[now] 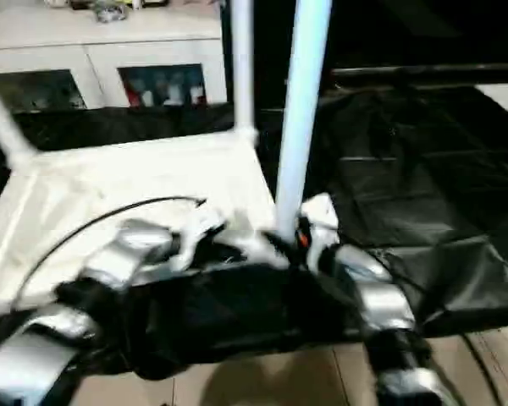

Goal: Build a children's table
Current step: Rotate leg to tighten

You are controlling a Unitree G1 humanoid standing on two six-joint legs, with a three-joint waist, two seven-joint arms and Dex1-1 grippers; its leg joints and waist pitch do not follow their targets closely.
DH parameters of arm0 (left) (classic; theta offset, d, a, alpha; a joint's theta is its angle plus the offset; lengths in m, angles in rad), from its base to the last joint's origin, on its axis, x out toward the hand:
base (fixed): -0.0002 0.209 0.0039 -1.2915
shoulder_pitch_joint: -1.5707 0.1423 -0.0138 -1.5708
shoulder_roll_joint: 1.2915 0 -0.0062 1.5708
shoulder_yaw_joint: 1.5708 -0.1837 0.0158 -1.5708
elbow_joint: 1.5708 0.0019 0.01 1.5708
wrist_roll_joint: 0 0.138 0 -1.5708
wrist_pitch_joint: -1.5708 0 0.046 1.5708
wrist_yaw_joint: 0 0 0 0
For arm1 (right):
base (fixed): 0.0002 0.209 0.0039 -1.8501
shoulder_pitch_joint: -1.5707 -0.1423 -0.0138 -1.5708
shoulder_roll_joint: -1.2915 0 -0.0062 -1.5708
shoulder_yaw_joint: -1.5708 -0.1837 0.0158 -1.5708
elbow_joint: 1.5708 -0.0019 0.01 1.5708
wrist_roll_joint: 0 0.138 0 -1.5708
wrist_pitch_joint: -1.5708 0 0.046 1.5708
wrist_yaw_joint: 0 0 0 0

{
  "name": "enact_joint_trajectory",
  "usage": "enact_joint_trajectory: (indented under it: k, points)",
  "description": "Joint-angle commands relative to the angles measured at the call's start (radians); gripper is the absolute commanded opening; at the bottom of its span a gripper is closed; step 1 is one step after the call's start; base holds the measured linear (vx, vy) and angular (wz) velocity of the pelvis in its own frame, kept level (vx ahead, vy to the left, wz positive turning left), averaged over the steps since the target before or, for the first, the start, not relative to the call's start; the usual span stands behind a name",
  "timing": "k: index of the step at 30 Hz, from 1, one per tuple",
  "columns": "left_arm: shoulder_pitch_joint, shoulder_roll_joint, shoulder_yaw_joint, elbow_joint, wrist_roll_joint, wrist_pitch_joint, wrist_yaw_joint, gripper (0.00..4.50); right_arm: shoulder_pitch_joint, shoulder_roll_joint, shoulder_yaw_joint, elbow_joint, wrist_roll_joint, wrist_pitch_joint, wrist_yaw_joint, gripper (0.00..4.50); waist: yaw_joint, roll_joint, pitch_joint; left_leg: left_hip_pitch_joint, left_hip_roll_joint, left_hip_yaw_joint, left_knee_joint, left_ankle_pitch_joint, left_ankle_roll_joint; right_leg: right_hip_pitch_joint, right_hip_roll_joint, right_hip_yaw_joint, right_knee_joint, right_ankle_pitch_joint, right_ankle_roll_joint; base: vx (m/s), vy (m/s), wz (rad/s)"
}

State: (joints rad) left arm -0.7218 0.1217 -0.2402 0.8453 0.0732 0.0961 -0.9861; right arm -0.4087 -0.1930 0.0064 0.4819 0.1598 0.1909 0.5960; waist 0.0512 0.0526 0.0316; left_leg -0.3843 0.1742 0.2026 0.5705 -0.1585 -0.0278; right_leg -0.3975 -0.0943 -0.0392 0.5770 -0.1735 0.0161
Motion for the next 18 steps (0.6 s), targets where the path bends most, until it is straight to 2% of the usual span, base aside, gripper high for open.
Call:
enact_joint_trajectory:
  k: [1, 2, 3, 4, 5, 6, 8, 10, 11, 12, 15, 17, 18]
  points:
    - [-0.035, -0.080, 0.047, 0.016, -0.045, -0.007, 0.129, 0.00, 0.006, 0.078, 0.042, 0.083, -0.034, 0.036, -0.104, 2.46, -0.005, -0.024, -0.046, 0.023, 0.047, -0.029, -0.072, -0.347, 0.012, 0.021, -0.053, 0.026, -0.087, -0.422, -0.173, 0.000, 0.000, 0.00]
    - [-0.037, -0.085, 0.048, 0.019, -0.046, -0.007, 0.135, 0.00, 0.003, 0.084, 0.042, 0.088, -0.036, 0.035, -0.115, 2.46, -0.007, -0.025, -0.047, 0.023, 0.046, -0.029, -0.073, -0.349, 0.010, 0.022, -0.051, 0.025, -0.086, -0.417, -0.173, 0.000, 0.000, 0.00]
    - [-0.047, -0.113, 0.048, 0.032, -0.048, -0.011, 0.148, 0.00, -0.012, 0.110, 0.058, 0.107, -0.058, 0.003, -0.125, 2.46, -0.008, -0.017, -0.048, 0.023, 0.045, -0.030, -0.072, -0.351, 0.012, 0.024, -0.052, 0.025, -0.086, -0.406, -0.173, 0.000, 0.000, 0.00]
    - [-0.049, -0.119, 0.046, 0.034, -0.047, -0.012, 0.147, 0.00, -0.016, 0.120, 0.057, 0.109, -0.049, -0.004, -0.111, 2.46, -0.010, -0.020, -0.048, 0.023, 0.045, -0.028, -0.072, -0.355, 0.014, 0.022, -0.051, 0.025, -0.089, -0.402, -0.172, 0.000, 0.000, 0.00]
    - [-0.049, -0.120, 0.046, 0.034, -0.047, -0.012, 0.147, 0.00, -0.017, 0.121, 0.057, 0.110, -0.048, -0.005, -0.109, 2.81, -0.011, -0.023, -0.048, 0.022, 0.044, -0.028, -0.071, -0.354, 0.020, 0.024, -0.051, 0.025, -0.088, -0.396, -0.173, 0.000, 0.000, 0.00]
    - [-0.050, -0.127, 0.041, 0.034, -0.049, -0.015, 0.135, 0.00, -0.022, 0.139, 0.046, 0.093, -0.007, 0.003, -0.063, 3.02, -0.009, -0.023, -0.050, 0.020, 0.044, -0.027, -0.070, -0.339, 0.039, 0.028, -0.052, 0.027, -0.086, -0.374, -0.177, 0.000, 0.000, 0.00]
    - [-0.047, -0.123, 0.039, 0.031, -0.052, -0.018, 0.117, 0.00, -0.022, 0.133, 0.051, 0.066, 0.012, 0.011, -0.017, 3.16, -0.008, -0.021, -0.052, 0.017, 0.045, -0.027, -0.069, -0.317, 0.051, 0.030, -0.052, 0.026, -0.083, -0.344, -0.185, 0.000, 0.000, 0.00]
    - [-0.041, -0.110, 0.037, 0.030, -0.051, -0.025, 0.084, 0.00, -0.016, 0.098, 0.084, 0.039, -0.001, -0.003, 0.041, 3.24, -0.007, -0.021, -0.052, 0.016, 0.046, -0.027, -0.069, -0.312, 0.056, 0.031, -0.051, 0.025, -0.081, -0.333, -0.190, 0.000, 0.000, 0.00]
    - [-0.038, -0.106, 0.035, 0.026, -0.051, -0.027, 0.073, 0.00, -0.011, 0.088, 0.092, 0.029, -0.003, -0.006, 0.059, 3.43, -0.007, -0.021, -0.052, 0.016, 0.046, -0.027, -0.068, -0.311, 0.057, 0.032, -0.051, 0.025, -0.081, -0.329, -0.191, 0.000, 0.000, 0.00]
    - [-0.024, -0.080, 0.023, 0.008, -0.051, -0.036, 0.020, 0.00, 0.010, 0.038, 0.121, -0.016, 0.000, -0.013, 0.152, 3.43, -0.003, -0.022, -0.052, 0.017, 0.047, -0.025, -0.066, -0.299, 0.066, 0.034, -0.051, 0.025, -0.080, -0.312, -0.195, 0.000, 0.000, 0.00]
    - [-0.017, -0.064, 0.014, 0.001, -0.053, -0.041, -0.007, 0.00, 0.022, 0.008, 0.132, -0.037, 0.010, -0.013, 0.201, 3.43, 0.006, -0.024, -0.055, 0.013, 0.047, -0.023, -0.061, -0.254, 0.089, 0.038, -0.054, 0.024, -0.073, -0.261, -0.206, 0.000, 0.000, 0.00]
    - [-0.003, -0.042, 0.002, -0.024, -0.061, -0.040, -0.068, 0.00, 0.035, -0.038, 0.146, -0.056, 0.001, -0.028, 0.267, 3.43, 0.008, -0.025, -0.056, 0.012, 0.047, -0.022, -0.059, -0.244, 0.095, 0.039, -0.054, 0.023, -0.072, -0.257, -0.212, 0.000, 0.000, 0.00]
    - [0.008, -0.023, -0.006, -0.043, -0.065, -0.038, -0.108, 0.00, 0.045, -0.074, 0.151, -0.073, 0.006, -0.028, 0.319, 3.43, 0.015, -0.023, -0.055, 0.012, 0.051, -0.022, -0.059, -0.234, 0.101, 0.041, -0.054, 0.021, -0.071, -0.259, -0.217, 0.000, 0.000, 0.00]
